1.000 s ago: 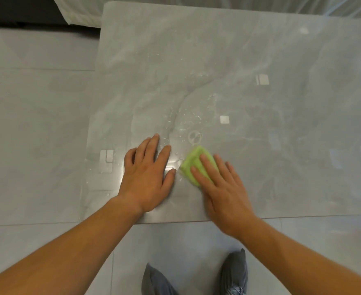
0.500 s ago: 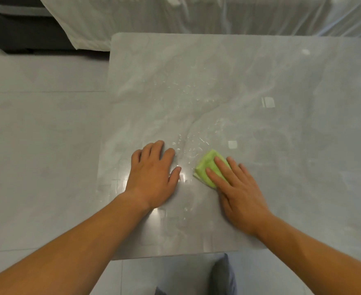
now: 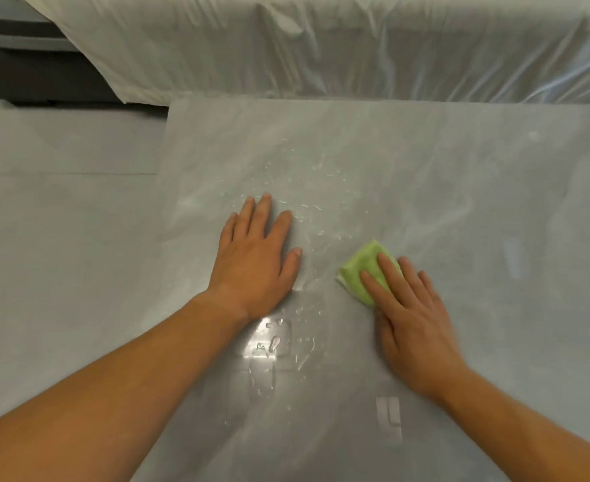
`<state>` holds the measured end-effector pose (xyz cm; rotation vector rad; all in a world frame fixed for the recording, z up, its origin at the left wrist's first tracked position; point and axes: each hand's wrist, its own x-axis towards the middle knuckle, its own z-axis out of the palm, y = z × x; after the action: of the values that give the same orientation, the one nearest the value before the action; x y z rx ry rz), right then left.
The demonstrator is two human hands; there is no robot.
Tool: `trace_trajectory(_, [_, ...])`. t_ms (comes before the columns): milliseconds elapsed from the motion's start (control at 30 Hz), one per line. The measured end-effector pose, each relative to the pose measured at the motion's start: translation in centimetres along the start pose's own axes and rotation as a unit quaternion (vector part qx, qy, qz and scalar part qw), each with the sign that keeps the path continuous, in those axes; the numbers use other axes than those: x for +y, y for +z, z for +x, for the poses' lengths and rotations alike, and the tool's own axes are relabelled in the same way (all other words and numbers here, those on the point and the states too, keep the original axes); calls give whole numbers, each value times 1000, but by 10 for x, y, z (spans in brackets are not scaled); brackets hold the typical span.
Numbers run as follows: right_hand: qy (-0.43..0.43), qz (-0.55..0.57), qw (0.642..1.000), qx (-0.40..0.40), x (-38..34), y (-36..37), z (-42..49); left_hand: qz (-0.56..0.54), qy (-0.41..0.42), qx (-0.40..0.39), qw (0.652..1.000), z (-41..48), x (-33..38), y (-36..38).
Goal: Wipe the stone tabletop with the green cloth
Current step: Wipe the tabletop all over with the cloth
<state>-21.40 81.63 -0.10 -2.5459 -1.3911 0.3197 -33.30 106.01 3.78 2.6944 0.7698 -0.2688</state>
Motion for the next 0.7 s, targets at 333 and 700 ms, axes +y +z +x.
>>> trace_trajectory(333, [-6, -15, 1000, -8, -7, -7, 86, 26, -20, -30, 999, 67, -11, -7])
trace_trajectory(700, [74, 1, 997, 25, 6, -17, 162, 21, -17, -7, 1000, 72, -15, -10])
